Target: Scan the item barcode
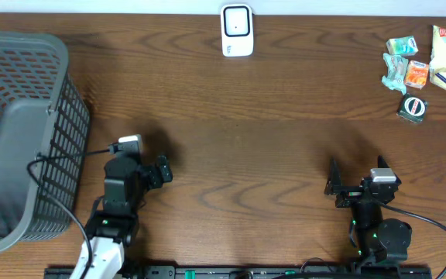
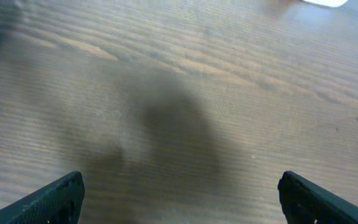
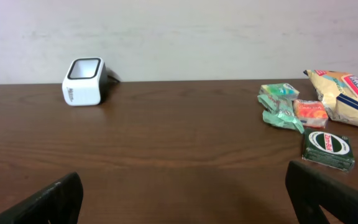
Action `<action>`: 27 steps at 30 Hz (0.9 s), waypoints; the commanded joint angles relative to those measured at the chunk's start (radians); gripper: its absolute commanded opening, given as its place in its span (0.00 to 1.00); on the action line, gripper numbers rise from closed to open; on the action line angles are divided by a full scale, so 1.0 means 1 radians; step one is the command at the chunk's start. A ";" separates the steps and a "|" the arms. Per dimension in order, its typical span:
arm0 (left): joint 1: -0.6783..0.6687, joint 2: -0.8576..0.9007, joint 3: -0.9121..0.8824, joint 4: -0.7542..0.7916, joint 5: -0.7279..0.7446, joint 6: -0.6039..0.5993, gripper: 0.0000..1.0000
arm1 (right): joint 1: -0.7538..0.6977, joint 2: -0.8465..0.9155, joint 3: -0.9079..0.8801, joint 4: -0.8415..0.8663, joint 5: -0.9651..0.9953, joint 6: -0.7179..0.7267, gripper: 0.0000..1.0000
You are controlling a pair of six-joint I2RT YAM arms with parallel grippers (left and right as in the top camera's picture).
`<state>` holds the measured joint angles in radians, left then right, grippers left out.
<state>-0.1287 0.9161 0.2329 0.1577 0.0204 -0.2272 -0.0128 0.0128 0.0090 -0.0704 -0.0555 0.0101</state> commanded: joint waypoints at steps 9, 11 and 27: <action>0.024 -0.231 -0.154 0.123 -0.002 0.063 0.98 | 0.000 -0.007 -0.003 -0.002 0.000 -0.011 0.99; 0.024 -0.271 -0.175 0.123 -0.002 0.063 0.98 | 0.000 -0.007 -0.003 -0.002 0.000 -0.011 0.99; 0.028 -0.534 -0.229 -0.006 -0.005 0.078 0.97 | 0.000 -0.007 -0.003 -0.002 0.000 -0.011 0.99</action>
<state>-0.1085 0.4416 0.0067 0.2047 0.0200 -0.1738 -0.0128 0.0128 0.0090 -0.0704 -0.0559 0.0101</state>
